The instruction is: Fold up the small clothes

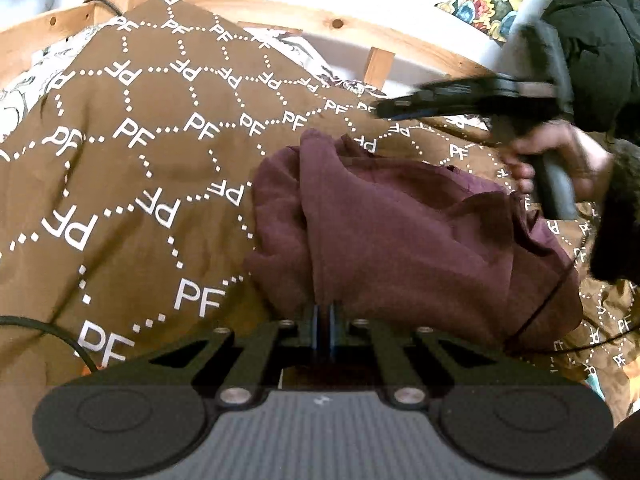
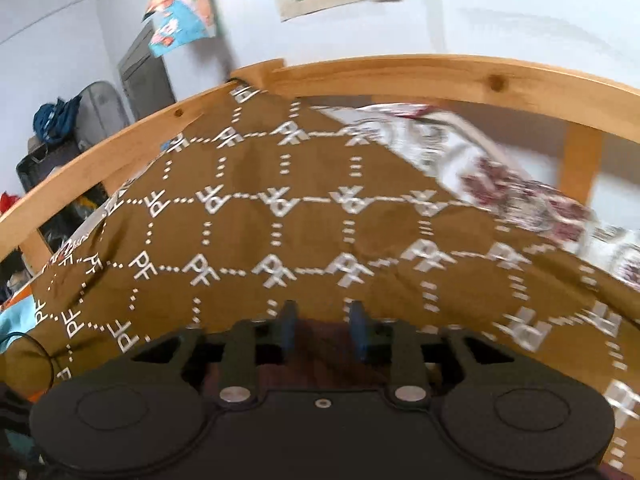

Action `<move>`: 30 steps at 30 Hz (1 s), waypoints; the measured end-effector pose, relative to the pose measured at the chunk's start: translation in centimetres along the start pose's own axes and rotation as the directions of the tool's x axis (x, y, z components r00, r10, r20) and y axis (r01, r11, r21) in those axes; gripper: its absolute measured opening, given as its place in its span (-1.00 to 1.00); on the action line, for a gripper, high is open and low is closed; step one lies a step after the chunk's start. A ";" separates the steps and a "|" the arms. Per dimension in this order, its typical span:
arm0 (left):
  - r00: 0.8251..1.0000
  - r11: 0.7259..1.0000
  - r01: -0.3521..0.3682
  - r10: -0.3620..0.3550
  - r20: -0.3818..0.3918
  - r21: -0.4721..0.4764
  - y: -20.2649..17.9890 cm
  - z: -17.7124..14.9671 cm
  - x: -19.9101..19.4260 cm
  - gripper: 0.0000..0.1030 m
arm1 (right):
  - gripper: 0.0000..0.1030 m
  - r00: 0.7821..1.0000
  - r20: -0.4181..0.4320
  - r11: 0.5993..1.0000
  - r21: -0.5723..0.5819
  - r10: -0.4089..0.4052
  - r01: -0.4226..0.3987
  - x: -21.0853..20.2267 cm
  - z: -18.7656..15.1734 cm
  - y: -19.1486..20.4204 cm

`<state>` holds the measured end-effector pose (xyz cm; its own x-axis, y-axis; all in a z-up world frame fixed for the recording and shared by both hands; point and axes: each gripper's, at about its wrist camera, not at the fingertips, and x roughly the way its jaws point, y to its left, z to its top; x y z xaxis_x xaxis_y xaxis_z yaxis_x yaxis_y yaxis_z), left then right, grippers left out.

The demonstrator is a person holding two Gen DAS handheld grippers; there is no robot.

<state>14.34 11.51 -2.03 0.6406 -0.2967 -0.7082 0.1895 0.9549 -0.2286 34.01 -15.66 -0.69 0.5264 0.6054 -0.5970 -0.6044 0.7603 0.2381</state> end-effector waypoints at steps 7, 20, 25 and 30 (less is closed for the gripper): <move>1.000 1.000 -0.018 0.018 0.022 0.008 -1.0 1.2 0.6 -0.26 | 0.04 0.987 -0.129 0.995 -0.037 -0.098 0.094 -6.5 -5.4 -4.3; 0.988 0.983 -0.133 0.122 0.095 0.126 -3.2 11.5 9.5 0.44 | 0.26 0.990 -0.142 0.997 -0.080 -0.022 0.011 -8.7 -8.3 -3.9; 0.997 0.972 -0.067 0.073 -0.020 0.224 -3.0 13.1 13.0 0.44 | 0.22 0.976 -0.219 0.982 -0.187 -0.011 -0.031 -6.9 -8.4 -1.9; 0.998 0.966 -0.013 0.026 -0.049 0.259 -2.9 12.8 13.7 -0.72 | -0.83 0.954 -0.290 0.964 -0.266 -0.069 -0.011 -5.0 -9.9 -0.9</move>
<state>32.05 4.88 -2.52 0.6084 -0.2717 -0.7457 0.3678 0.9291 -0.0384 25.98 -21.74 -5.52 0.3703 0.4573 -0.8085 -0.7475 0.6635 0.0329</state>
